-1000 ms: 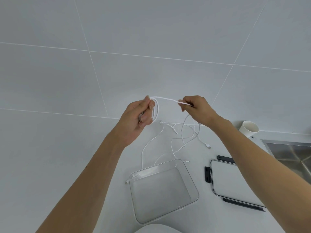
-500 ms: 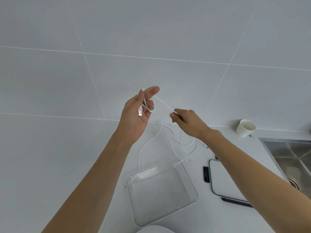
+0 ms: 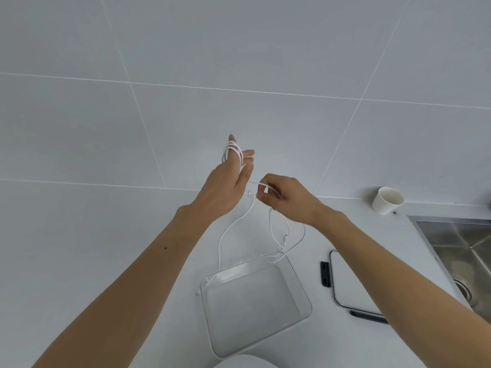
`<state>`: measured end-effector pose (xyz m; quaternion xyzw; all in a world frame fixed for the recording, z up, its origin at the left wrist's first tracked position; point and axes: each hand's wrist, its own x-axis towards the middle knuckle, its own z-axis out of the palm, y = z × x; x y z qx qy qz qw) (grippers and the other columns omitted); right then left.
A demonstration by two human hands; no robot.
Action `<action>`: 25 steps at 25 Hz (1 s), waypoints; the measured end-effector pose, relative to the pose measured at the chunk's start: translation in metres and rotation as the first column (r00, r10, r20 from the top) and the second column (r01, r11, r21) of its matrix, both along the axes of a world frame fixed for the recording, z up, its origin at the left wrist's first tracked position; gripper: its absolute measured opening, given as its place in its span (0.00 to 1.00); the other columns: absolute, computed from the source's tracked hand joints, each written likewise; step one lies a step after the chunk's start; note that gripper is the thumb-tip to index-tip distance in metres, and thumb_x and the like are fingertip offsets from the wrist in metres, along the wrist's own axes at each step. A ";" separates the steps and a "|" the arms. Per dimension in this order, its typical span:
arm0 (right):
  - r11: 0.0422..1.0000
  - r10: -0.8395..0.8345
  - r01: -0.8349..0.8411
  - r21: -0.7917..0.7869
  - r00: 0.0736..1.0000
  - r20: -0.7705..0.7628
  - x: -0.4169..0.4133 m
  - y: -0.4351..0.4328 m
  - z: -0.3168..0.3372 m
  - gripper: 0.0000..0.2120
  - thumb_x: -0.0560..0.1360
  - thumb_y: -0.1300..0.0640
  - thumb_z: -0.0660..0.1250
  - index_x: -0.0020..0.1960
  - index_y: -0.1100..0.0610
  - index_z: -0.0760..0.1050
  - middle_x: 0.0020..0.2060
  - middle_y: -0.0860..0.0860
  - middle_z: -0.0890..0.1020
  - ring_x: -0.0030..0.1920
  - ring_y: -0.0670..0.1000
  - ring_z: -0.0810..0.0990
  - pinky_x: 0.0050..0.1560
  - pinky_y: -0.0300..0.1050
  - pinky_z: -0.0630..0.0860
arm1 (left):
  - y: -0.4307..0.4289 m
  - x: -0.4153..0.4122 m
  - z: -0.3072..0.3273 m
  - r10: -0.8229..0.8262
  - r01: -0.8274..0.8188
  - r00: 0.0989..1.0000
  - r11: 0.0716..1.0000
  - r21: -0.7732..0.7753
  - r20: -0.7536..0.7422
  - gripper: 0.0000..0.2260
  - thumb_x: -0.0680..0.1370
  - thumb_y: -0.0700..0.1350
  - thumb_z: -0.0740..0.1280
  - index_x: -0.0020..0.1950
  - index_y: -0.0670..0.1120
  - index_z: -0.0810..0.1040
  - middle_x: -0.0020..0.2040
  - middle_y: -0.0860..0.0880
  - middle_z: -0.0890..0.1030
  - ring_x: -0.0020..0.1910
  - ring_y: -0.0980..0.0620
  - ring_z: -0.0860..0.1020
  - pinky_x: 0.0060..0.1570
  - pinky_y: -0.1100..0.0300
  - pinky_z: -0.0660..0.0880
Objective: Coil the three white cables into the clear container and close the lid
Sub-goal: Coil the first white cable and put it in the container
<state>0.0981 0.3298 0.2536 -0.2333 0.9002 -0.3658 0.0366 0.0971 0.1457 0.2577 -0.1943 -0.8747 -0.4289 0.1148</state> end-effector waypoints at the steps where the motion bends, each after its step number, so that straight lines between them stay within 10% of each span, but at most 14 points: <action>1: 0.998 0.000 0.004 -0.070 0.998 0.060 -0.002 0.003 0.004 0.03 0.78 0.58 0.67 0.46 0.53 0.76 0.32 0.50 0.74 0.33 0.48 0.75 0.41 0.47 0.80 | -0.002 0.001 0.001 0.004 -0.007 1.000 0.993 -0.118 -0.023 0.31 0.84 0.47 0.55 0.78 0.40 0.41 0.69 0.49 0.74 0.61 0.54 0.78 0.59 0.58 0.74; 9: 0.971 -0.006 0.061 -0.230 0.973 0.231 -0.018 0.019 0.020 0.03 0.78 0.66 0.67 0.48 0.62 0.80 0.38 0.53 0.79 0.39 0.53 0.83 0.49 0.56 0.82 | -0.004 0.002 0.007 -0.046 0.031 0.998 0.919 -0.393 -0.030 0.21 0.82 0.50 0.60 0.70 0.38 0.64 0.43 0.54 0.75 0.50 0.46 0.79 0.46 0.49 0.77; 13: 0.997 -0.078 0.078 0.019 0.996 0.040 -0.025 0.020 0.021 0.04 0.78 0.56 0.68 0.44 0.52 0.77 0.39 0.46 0.80 0.39 0.49 0.80 0.48 0.51 0.78 | -0.003 0.002 0.002 -0.032 0.037 0.999 0.973 -0.227 0.027 0.12 0.82 0.46 0.61 0.60 0.39 0.71 0.32 0.52 0.71 0.31 0.53 0.71 0.42 0.54 0.74; 18: 0.859 -0.089 0.206 0.469 0.962 -0.259 -0.029 0.016 0.018 0.09 0.82 0.47 0.58 0.53 0.52 0.71 0.49 0.48 0.79 0.47 0.56 0.78 0.43 0.47 0.68 | 0.000 0.007 0.006 0.045 -0.040 0.982 0.999 -0.029 0.185 0.13 0.83 0.47 0.59 0.66 0.45 0.73 0.40 0.50 0.76 0.35 0.59 0.74 0.37 0.77 0.67; 25: 0.800 -0.074 0.346 0.490 0.867 -0.493 -0.033 0.016 0.005 0.10 0.83 0.50 0.58 0.55 0.57 0.72 0.46 0.52 0.81 0.45 0.59 0.80 0.43 0.48 0.69 | 0.002 0.005 0.002 -0.053 -0.035 0.918 0.976 0.215 0.392 0.13 0.82 0.48 0.61 0.59 0.42 0.78 0.31 0.53 0.71 0.32 0.54 0.69 0.41 0.60 0.68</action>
